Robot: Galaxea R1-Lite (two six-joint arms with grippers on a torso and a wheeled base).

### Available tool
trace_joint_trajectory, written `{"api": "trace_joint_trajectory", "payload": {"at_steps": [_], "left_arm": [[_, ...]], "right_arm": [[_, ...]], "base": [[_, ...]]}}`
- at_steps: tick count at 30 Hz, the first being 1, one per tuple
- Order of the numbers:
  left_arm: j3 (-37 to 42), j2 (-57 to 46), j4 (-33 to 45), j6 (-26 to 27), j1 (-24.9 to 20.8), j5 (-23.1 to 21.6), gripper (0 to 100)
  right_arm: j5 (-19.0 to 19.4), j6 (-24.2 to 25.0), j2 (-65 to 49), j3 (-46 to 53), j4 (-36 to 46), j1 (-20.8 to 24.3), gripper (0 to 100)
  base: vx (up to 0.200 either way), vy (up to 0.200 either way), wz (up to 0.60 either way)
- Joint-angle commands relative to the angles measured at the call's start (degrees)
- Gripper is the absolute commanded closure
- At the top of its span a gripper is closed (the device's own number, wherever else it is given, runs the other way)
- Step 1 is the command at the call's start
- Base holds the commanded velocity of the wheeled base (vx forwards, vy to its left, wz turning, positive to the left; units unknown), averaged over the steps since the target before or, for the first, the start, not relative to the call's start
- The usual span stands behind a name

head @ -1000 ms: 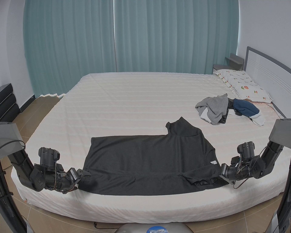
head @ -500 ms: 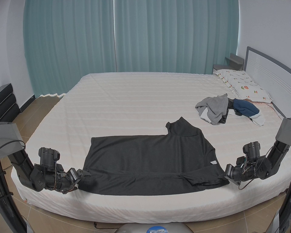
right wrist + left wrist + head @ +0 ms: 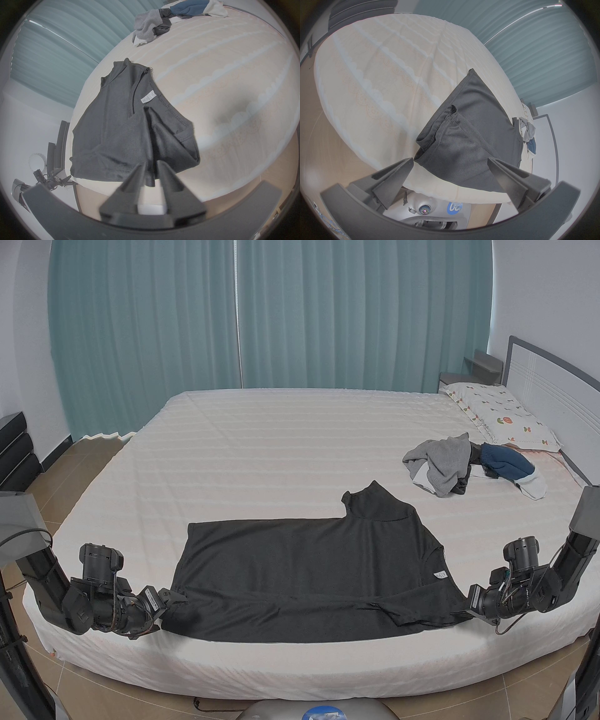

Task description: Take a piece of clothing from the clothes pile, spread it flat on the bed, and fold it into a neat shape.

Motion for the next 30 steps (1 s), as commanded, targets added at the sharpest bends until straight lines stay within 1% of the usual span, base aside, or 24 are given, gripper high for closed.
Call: {"api": "trace_joint_trajectory", "payload": {"at_steps": [1,3,7,8,12,13,14,16,18,21,24,30], "left_arm": [[-0.02,0.04,-0.03,-0.03,0.01,-0.01,0],[-0.11,0.04,-0.03,-0.03,0.09,-0.01,0],[-0.11,0.04,-0.03,-0.03,0.09,-0.01,0],[-0.11,-0.05,-0.03,-0.03,0.09,-0.01,0],[-0.11,-0.23,-0.03,-0.03,0.09,-0.01,0],[-0.11,-0.23,-0.03,-0.03,0.09,-0.01,0],[-0.11,-0.23,-0.11,-0.12,0.09,-0.01,0],[-0.11,-0.23,-0.03,-0.03,0.09,-0.01,0],[-0.11,0.04,-0.11,-0.03,0.09,-0.01,0],[-0.11,0.04,-0.11,-0.03,0.09,-0.01,0],[-0.11,0.04,-0.11,-0.03,0.09,-0.01,0],[-0.11,0.13,-0.11,-0.03,0.09,-0.01,0]], "right_arm": [[-0.67,-0.05,-1.21,-0.54,-0.34,-0.03,0],[-0.50,0.12,-4.02,-0.81,0.01,0.06,0],[-0.23,0.74,-7.10,-0.98,0.01,1.91,0],[-0.14,1.79,-8.06,-1.07,-0.25,3.93,0],[-0.23,7.86,-7.27,-3.27,-0.69,8.32,0],[-0.23,8.38,-7.10,-3.53,-0.69,8.59,0],[-0.23,11.55,-5.95,-5.03,-0.69,10.26,0],[-0.32,13.66,-4.81,-5.82,-0.78,11.49,0],[-0.41,17.61,-2.70,-7.49,-0.95,13.51,0],[-0.41,21.04,-0.68,-8.89,-0.95,14.92,0],[-0.58,22.18,1.25,-9.33,-1.04,15.71,0],[-0.58,22.09,4.77,-8.19,-4.47,15.97,0]], "base": [[0.000,0.000,0.00],[0.000,0.000,0.00],[0.000,0.000,0.00],[0.000,0.000,0.00],[0.000,0.000,0.00],[0.000,0.000,0.00],[0.000,0.000,0.00],[0.000,0.000,0.00],[0.000,0.000,0.00],[0.000,0.000,0.00],[0.000,0.000,0.00],[0.000,0.000,0.00]]}}
